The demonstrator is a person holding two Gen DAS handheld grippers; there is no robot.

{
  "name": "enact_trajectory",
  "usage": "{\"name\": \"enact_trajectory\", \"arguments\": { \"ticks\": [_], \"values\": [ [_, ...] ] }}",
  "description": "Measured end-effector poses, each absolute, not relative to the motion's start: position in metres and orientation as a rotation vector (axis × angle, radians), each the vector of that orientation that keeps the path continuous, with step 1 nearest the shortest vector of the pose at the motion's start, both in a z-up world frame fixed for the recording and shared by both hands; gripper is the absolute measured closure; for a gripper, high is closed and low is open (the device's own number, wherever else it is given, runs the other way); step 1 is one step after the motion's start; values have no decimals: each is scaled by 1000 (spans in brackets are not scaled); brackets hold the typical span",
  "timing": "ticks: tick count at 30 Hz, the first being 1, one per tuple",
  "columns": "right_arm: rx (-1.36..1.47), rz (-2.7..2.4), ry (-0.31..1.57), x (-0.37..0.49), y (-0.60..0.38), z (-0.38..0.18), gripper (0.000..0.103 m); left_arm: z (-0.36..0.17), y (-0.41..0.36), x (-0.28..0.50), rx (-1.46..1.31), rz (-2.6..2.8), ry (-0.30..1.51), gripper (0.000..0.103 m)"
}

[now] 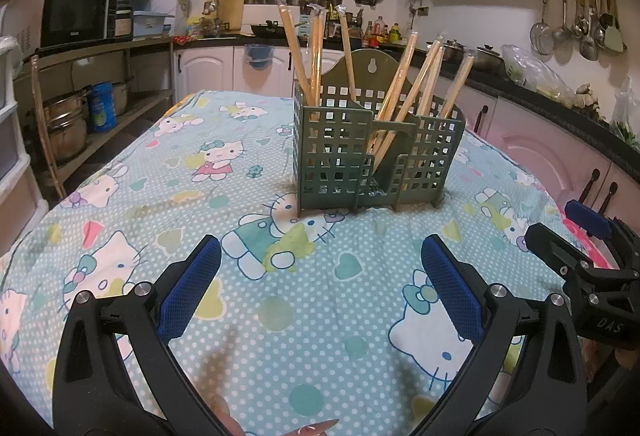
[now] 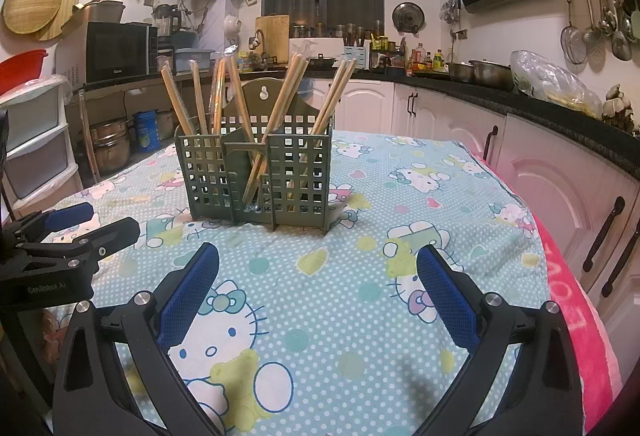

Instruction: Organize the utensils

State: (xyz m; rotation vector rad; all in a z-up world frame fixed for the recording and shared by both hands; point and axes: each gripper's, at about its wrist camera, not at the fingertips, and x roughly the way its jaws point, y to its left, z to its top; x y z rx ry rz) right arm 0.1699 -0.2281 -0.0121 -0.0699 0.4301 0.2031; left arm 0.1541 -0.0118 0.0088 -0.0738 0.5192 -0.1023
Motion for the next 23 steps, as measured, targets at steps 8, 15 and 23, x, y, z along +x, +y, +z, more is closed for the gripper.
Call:
{"name": "enact_trajectory", "arguments": {
  "ticks": [8, 15, 23],
  "values": [
    [-68, 194, 435, 168, -227, -10, 6, 8, -8, 158, -90, -77, 546, 11],
    [-58, 188, 451, 170, -228, -9, 6, 7, 3, 162, -132, -65, 578, 11],
    [-85, -142, 681, 230, -305, -19, 6, 1, 91, 195, -150, 161, 753, 11]
  ]
}}
